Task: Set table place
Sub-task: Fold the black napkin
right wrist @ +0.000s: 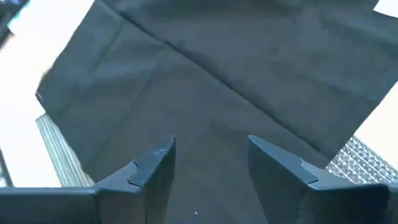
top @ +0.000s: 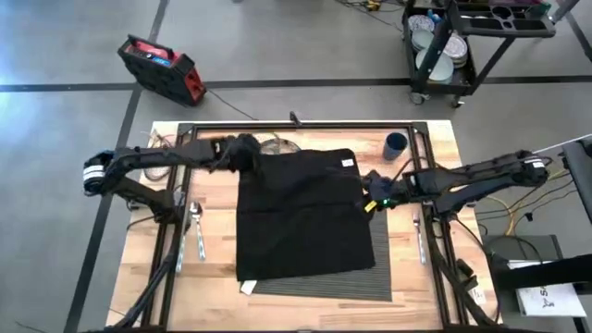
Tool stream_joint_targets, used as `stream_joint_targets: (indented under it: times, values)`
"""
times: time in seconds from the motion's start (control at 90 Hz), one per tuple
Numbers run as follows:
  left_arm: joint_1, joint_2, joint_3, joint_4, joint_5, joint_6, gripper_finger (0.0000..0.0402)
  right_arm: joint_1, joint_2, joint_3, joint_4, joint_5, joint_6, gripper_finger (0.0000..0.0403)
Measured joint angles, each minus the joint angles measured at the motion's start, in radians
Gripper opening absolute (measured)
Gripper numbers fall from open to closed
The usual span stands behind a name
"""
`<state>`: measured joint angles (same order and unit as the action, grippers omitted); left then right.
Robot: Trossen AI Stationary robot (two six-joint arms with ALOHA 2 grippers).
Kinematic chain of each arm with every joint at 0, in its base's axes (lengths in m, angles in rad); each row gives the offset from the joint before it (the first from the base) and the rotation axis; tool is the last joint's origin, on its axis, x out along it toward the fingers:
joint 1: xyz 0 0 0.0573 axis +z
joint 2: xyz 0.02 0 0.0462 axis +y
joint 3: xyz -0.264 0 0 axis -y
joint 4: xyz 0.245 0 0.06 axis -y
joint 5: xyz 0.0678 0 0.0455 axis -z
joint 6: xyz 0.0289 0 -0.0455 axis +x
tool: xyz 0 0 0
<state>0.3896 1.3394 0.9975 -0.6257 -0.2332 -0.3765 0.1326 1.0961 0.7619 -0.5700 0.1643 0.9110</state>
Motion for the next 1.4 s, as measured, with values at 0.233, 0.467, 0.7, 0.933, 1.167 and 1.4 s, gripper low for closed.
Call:
stream_joint_targets:
  times: [0.233, 0.467, 0.7, 0.933, 1.167, 1.4]
  values:
    - [0.252, 0.098, 0.003, -0.021, 0.190, -0.049, 0.0116, 0.027, 0.034, 0.000, 0.006, -0.006, -0.075, 0.0156]
    - [0.313, 0.198, 0.003, -0.033, 0.263, 0.062, 0.0159, 0.008, -0.032, 0.000, -0.002, -0.006, -0.177, 0.0139]
    - [0.319, 0.240, 0.004, -0.061, 0.129, 0.155, 0.0224, -0.063, -0.078, 0.000, 0.000, -0.005, -0.196, 0.0116]
    - [0.377, 0.259, 0.006, 0.002, 0.227, 0.213, 0.0244, -0.127, -0.088, 0.000, 0.003, -0.006, -0.204, 0.0097]
    - [0.462, 0.264, 0.006, 0.000, 0.341, 0.264, 0.0230, -0.205, -0.089, 0.000, 0.003, -0.025, -0.274, 0.0084]
    - [0.530, 0.264, 0.005, -0.002, 0.517, 0.311, 0.0229, -0.267, -0.094, 0.000, 0.002, -0.111, -0.353, 0.0073]
